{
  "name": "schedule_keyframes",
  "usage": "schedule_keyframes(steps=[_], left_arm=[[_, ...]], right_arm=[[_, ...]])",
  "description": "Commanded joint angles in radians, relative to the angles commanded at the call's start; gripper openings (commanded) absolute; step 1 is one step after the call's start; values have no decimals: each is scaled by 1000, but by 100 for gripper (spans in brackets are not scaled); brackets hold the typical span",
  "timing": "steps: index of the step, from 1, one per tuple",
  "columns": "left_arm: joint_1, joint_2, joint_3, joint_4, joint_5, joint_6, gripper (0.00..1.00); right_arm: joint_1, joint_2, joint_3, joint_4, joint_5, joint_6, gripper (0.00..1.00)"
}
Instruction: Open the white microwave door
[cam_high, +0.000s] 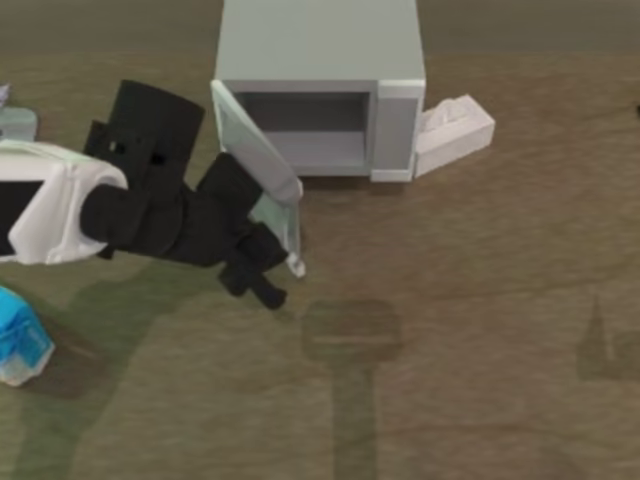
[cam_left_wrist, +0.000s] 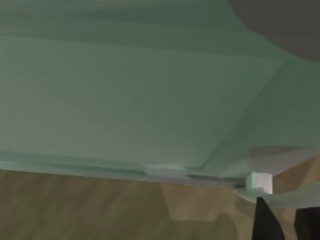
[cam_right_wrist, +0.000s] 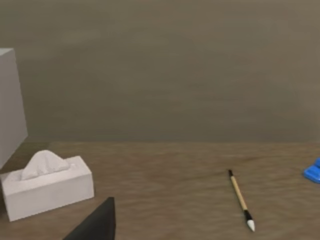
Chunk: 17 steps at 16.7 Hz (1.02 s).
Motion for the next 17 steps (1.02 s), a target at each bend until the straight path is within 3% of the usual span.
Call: schedule_keyframes(steps=[17], left_arm=[[7,0,-1,-6,7,13,0]], right_arm=[[0,0,0,0,0,0,100]])
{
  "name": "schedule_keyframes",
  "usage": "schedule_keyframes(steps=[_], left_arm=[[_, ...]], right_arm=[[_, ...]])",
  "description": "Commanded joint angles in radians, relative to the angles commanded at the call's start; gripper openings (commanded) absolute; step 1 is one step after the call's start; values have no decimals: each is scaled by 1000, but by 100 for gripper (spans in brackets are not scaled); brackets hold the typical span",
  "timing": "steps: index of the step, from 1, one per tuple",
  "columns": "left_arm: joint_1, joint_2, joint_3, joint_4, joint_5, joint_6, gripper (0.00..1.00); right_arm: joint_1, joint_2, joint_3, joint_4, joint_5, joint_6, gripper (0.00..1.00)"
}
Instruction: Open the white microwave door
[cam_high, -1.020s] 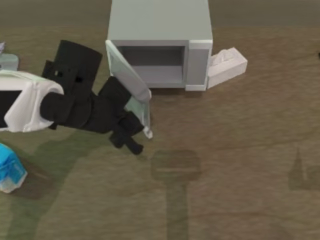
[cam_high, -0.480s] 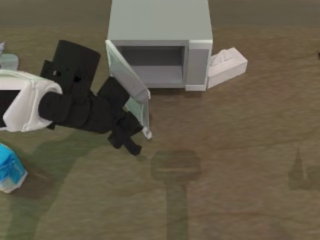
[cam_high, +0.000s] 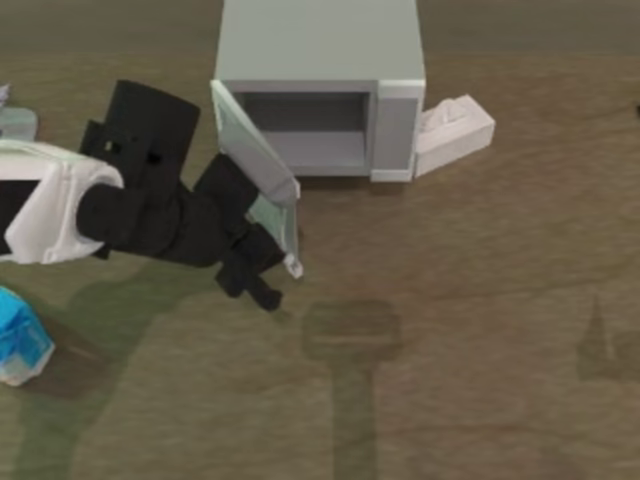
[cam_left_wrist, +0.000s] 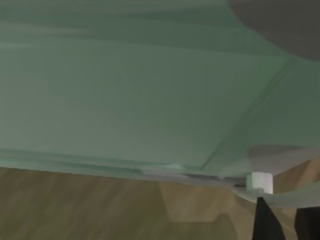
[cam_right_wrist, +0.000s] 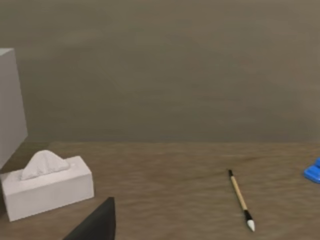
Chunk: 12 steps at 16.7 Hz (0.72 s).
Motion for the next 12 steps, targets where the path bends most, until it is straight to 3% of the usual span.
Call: schedule_keyframes(steps=[12], left_arm=[[1,1,-4,-8,14,10,0]], right_arm=[[0,0,0,0,0,0,100]])
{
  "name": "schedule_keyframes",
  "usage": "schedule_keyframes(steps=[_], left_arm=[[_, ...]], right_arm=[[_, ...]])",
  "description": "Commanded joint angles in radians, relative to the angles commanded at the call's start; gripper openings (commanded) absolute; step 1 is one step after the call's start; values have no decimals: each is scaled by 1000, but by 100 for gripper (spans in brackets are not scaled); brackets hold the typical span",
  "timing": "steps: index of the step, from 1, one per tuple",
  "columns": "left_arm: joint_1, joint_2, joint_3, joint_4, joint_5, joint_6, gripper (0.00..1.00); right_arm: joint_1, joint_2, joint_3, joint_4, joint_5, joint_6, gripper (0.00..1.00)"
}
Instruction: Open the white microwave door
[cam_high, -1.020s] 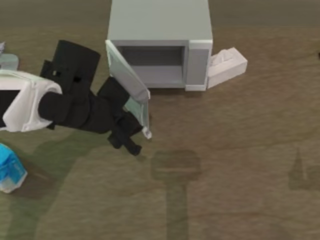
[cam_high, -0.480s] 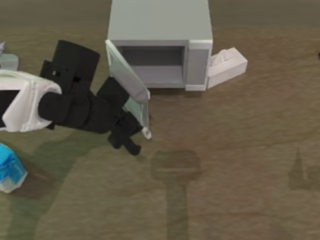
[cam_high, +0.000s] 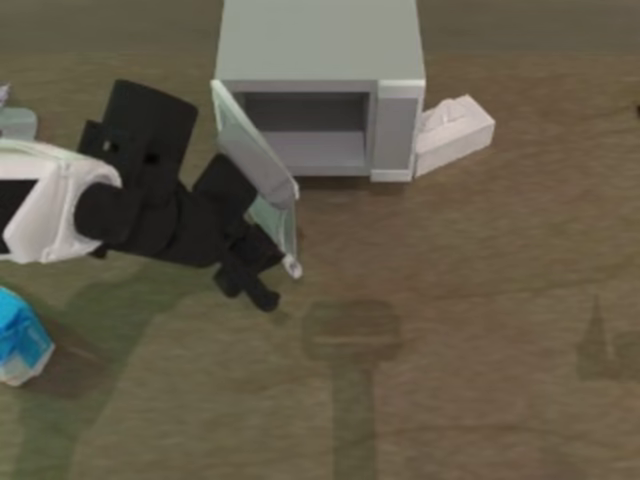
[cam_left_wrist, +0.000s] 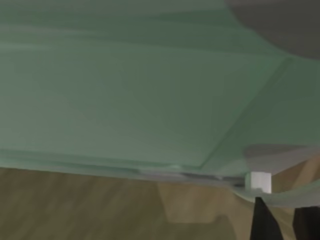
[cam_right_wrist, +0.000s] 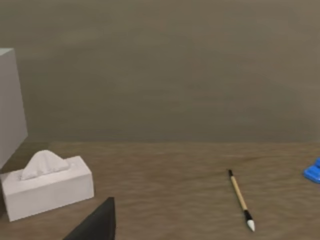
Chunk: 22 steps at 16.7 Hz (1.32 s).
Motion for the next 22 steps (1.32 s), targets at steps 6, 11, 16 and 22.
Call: schedule_keyframes(steps=[6,11,16,22], left_arm=[[28,-4,5,-21,30,56,0],[28,-4,5,-21,30,56,0],[28,-4,5,-21,30,56,0],[28,-4,5,-21,30,56,0]], right_arm=[[0,0,0,0,0,0,100],[0,0,0,0,0,0,100],[0,0,0,0,0,0,100],[0,0,0,0,0,0,100]])
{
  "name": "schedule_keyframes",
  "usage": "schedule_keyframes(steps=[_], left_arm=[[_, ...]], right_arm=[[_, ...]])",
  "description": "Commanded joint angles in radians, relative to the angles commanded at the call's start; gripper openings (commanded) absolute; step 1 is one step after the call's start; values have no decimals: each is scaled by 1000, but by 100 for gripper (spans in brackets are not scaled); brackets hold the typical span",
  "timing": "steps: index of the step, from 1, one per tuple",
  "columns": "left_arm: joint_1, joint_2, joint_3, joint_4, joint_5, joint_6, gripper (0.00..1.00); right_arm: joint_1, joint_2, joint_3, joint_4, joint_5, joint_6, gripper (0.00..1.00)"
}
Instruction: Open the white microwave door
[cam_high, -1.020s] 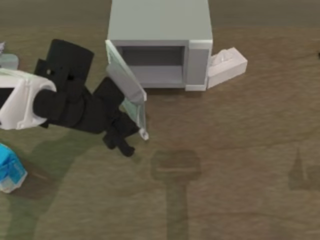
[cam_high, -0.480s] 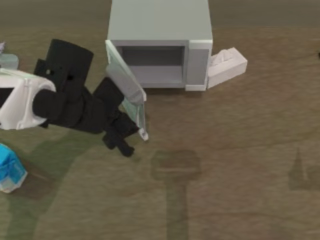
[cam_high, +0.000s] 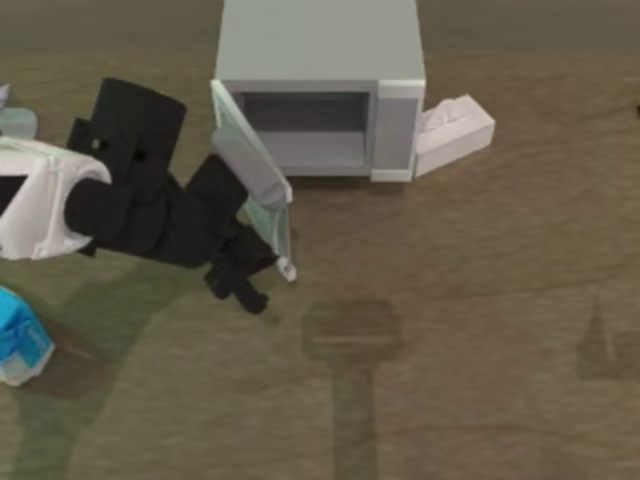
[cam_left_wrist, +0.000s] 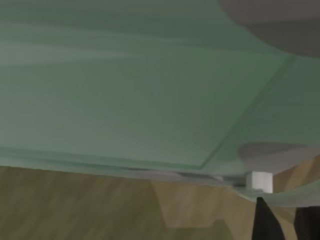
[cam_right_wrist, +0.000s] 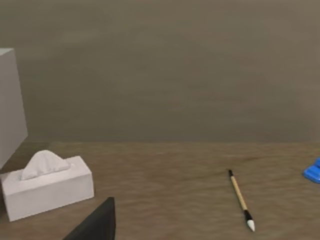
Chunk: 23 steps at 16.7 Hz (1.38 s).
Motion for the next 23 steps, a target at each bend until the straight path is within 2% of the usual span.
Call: schedule_keyframes(steps=[7,15,23], left_arm=[[0,0,0,0,0,0,0],[28,0,5,-33,41,66,0],[31,0,5,-36,44,72,0]], right_arm=[[0,0,0,0,0,0,100],[0,0,0,0,0,0,100],[0,0,0,0,0,0,100]])
